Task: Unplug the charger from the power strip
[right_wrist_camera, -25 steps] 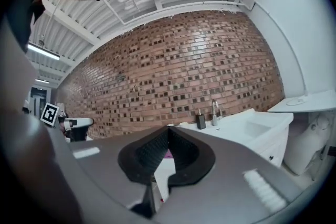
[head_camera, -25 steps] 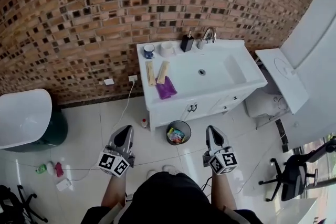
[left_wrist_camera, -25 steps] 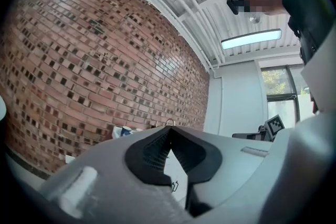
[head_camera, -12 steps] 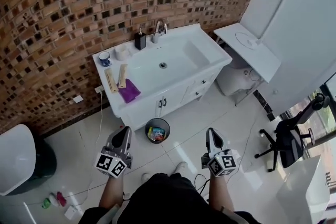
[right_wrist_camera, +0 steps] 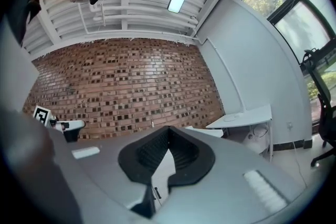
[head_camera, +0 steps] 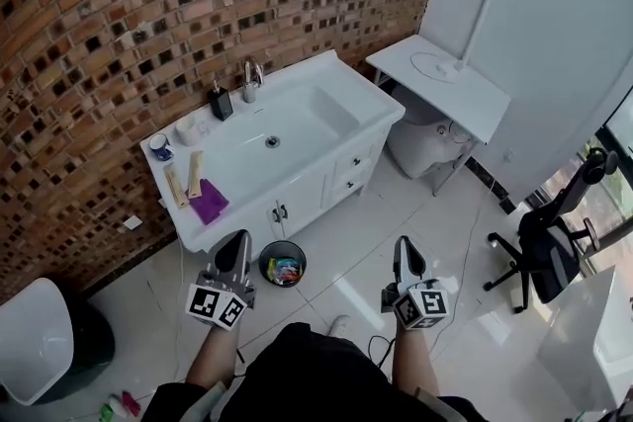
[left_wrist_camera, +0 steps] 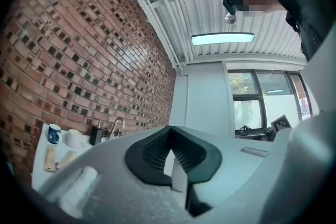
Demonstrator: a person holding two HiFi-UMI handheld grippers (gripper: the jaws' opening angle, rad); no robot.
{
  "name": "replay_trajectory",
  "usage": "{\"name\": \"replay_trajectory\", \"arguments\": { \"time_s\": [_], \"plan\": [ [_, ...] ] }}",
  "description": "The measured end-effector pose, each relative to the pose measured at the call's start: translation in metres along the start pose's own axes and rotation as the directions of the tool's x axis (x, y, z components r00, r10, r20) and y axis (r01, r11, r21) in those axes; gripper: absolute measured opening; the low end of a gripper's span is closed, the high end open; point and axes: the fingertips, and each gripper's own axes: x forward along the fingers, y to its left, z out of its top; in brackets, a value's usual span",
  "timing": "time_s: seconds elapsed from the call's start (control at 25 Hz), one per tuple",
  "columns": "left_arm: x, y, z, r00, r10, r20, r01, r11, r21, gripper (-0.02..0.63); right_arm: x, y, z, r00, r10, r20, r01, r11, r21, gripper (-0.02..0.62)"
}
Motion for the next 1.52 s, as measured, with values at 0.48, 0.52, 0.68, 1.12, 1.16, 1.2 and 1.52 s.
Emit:
{"name": "replay_trajectory", "arguments": {
  "time_s": [0.48, 0.52, 0.68, 1.12, 1.16, 1.2, 1.52],
  "plan": [
    [0.096, -0.067, -0.04, 0.992, -0.126, -0.021, 0.126, 0.992, -0.025, 0.002, -0.013, -0.098, 0.019, 0.992, -0.111, 0.055, 0.113, 0.993, -0.028, 0.005],
    [0.108, -0.081, -0.044, 0.989, -0.149, -0.018, 0.149, 0.988, -0.028, 0.002, -0.02, -0.112, 0.023, 0.99, -0.132, 0.055, 0.134, 0.99, -0.033, 0.005],
    [0.149, -0.124, -0.058, 0.973, -0.229, -0.024, 0.228, 0.973, -0.046, 0.002, -0.047, -0.156, 0.036, 0.978, -0.199, 0.059, 0.202, 0.978, -0.055, 0.005],
    [0.226, -0.193, -0.104, 0.917, -0.387, -0.102, 0.379, 0.921, -0.084, 0.002, -0.104, -0.249, 0.038, 0.909, -0.412, 0.067, 0.414, 0.91, -0.022, 0.005],
    [0.236, -0.197, -0.107, 0.912, -0.398, -0.097, 0.39, 0.916, -0.089, 0.002, -0.103, -0.255, 0.039, 0.903, -0.424, 0.066, 0.426, 0.904, -0.024, 0.005],
    [0.248, -0.2, -0.109, 0.906, -0.413, -0.089, 0.405, 0.909, -0.096, 0.002, -0.1, -0.262, 0.041, 0.898, -0.436, 0.064, 0.439, 0.898, -0.025, 0.005],
    [0.354, -0.218, -0.115, 0.872, -0.488, -0.035, 0.482, 0.87, -0.108, 0.002, -0.059, -0.328, 0.072, 0.856, -0.509, 0.085, 0.513, 0.858, -0.025, 0.005]
  ]
}}
